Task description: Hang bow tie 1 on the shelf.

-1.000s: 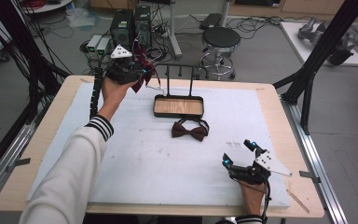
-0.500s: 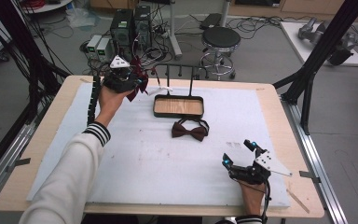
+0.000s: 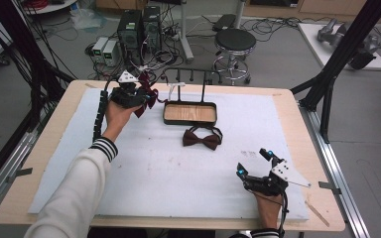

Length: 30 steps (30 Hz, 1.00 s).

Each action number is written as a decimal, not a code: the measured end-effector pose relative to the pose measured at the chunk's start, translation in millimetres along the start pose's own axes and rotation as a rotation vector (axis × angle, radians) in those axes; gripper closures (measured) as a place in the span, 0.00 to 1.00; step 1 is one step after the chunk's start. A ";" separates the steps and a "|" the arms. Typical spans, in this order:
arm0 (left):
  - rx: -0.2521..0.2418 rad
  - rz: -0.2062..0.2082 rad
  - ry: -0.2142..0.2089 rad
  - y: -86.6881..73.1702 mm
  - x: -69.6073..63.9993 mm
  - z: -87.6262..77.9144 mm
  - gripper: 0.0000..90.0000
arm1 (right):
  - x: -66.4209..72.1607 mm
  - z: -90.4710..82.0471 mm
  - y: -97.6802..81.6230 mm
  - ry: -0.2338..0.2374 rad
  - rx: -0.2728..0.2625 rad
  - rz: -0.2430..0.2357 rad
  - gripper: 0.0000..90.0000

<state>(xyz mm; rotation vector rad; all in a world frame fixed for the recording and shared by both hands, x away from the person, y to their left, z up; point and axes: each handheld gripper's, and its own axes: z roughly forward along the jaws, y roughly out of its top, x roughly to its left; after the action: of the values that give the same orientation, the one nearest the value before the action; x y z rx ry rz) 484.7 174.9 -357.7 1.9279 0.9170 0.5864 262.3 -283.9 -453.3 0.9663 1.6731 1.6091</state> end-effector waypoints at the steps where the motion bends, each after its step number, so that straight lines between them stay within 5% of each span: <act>1: -0.002 0.001 -0.003 -0.1 0.1 -0.1 0.76 | 0.1 0.0 0.0 0.000 0.000 0.000 0.01; 5: -0.015 -0.013 -0.036 -0.5 0.9 -1.1 0.72 | -0.3 0.1 0.0 0.001 -0.001 -0.007 0.01; 9: -0.061 -0.029 -0.049 -1.8 -0.2 -1.1 0.30 | 0.0 -0.3 -0.1 0.001 -0.001 0.004 0.01; 11: -0.080 -0.016 -0.059 -2.5 -0.4 -3.6 0.19 | 0.0 -0.2 0.0 -0.002 0.000 0.003 0.01; 20: -0.173 0.008 -0.117 -9.5 -4.9 -25.2 0.17 | 0.7 -0.5 -0.2 -0.006 -0.002 -0.007 0.01; 30: -0.283 0.017 -0.163 -30.2 -9.8 -67.1 0.17 | 0.8 -0.3 -0.2 -0.005 -0.002 -0.013 0.01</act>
<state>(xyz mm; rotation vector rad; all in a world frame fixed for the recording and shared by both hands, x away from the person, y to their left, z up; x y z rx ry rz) 420.7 212.0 -351.6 1.7020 0.6763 0.5290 261.6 -283.4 -453.5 0.9561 1.6704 1.5984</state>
